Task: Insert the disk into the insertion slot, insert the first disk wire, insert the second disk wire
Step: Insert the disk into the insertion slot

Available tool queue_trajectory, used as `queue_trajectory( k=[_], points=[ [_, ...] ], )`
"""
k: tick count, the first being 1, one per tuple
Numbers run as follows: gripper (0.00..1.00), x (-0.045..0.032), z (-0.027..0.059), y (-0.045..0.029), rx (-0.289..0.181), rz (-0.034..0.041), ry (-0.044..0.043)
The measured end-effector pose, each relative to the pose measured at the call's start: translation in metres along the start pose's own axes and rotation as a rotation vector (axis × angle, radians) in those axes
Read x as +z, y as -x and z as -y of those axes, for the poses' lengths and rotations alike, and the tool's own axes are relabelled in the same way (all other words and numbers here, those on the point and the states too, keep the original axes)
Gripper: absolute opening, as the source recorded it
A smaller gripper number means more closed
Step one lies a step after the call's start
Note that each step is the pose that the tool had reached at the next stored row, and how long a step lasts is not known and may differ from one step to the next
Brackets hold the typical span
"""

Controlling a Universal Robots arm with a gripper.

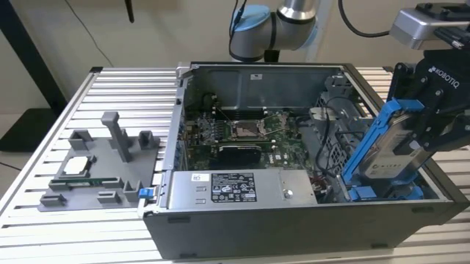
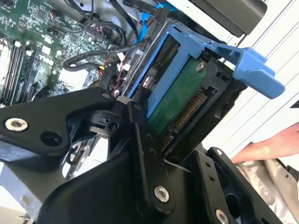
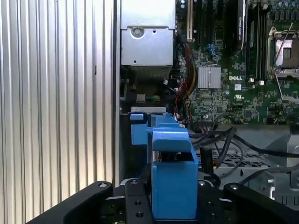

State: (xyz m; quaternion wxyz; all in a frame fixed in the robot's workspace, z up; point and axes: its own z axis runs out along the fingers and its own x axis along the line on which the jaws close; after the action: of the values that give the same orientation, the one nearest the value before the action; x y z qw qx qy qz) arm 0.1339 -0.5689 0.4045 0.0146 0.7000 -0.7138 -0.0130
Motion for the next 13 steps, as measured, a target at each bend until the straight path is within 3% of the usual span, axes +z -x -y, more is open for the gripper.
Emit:
queue_trajectory(
  k=[6, 13],
  points=[
    [0.0, 0.0062, 0.0003, 0.0, 0.0, 0.0003, -0.0002],
    [0.0, 0.0184, 0.0008, 0.0001, 0.0, 0.0004, -0.0002]
  ],
)
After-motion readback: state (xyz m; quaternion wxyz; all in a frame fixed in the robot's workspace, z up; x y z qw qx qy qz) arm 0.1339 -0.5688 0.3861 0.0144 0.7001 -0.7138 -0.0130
